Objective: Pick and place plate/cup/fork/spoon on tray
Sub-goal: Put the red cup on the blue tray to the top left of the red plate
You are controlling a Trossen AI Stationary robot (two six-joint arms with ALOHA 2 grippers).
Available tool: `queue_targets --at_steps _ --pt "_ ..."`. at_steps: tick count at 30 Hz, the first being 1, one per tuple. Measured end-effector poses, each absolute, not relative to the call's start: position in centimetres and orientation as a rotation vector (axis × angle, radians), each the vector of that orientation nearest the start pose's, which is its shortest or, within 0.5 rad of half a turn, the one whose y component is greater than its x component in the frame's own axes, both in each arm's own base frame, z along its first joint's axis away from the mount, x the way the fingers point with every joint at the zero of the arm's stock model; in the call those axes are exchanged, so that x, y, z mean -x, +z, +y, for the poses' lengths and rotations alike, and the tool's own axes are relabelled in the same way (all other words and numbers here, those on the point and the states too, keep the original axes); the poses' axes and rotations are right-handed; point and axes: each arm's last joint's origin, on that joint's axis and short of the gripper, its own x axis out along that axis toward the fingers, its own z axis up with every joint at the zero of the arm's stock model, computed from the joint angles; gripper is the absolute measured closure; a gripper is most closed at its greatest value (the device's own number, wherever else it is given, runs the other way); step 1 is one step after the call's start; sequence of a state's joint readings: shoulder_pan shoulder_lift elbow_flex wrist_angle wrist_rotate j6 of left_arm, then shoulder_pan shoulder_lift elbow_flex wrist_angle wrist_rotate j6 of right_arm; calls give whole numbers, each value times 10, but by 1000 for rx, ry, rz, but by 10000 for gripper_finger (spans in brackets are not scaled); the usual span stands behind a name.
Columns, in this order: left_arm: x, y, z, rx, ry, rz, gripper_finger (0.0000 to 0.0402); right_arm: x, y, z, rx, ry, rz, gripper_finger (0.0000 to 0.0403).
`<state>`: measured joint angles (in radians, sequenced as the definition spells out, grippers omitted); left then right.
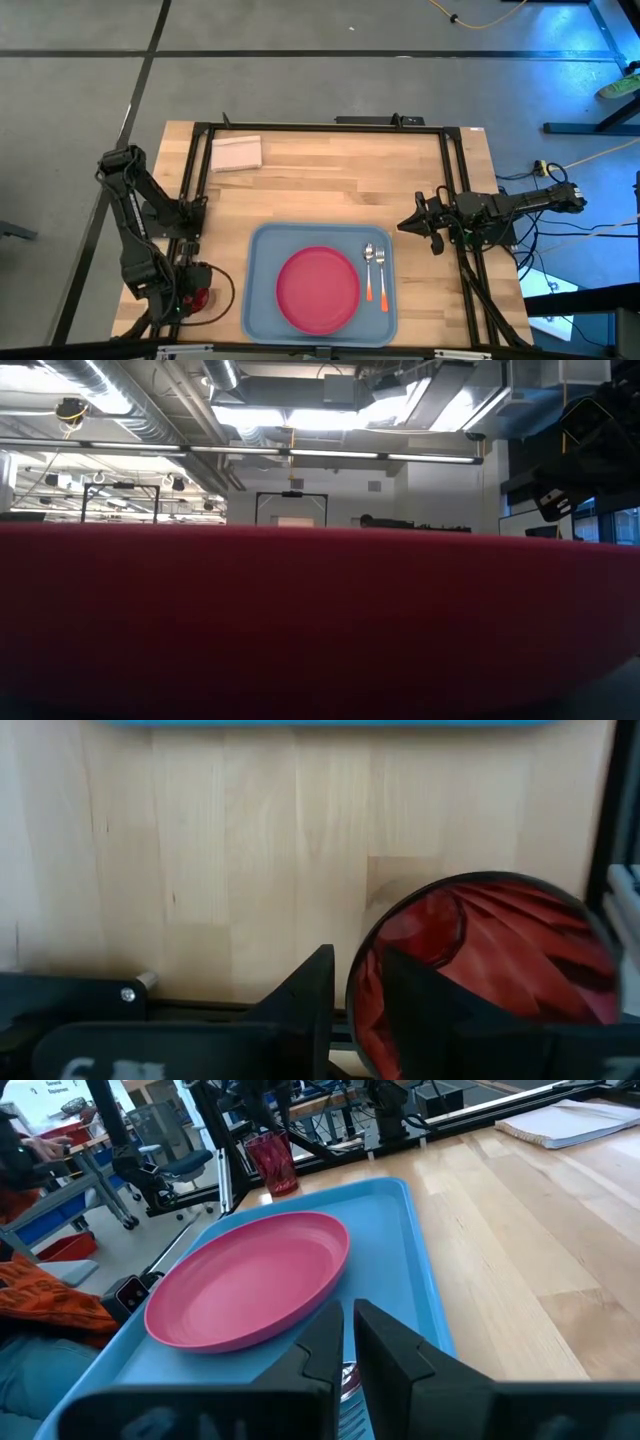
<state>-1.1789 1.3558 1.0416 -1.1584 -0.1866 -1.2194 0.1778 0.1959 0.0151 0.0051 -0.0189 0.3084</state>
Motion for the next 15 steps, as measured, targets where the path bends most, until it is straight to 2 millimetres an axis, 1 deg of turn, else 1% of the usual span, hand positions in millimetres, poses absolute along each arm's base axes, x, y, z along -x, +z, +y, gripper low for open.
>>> queue_targets --at_steps 7,11,15 --pt "-94 231 -216 -2 63 1403 324 -106 153 20 -294 167 205 368" --pt "-97 219 -222 -41 96 1398 324 -106 153 20 -293 168 205 368" --pt "-102 214 -222 -55 134 1400 324 -106 153 20 -293 167 205 368"
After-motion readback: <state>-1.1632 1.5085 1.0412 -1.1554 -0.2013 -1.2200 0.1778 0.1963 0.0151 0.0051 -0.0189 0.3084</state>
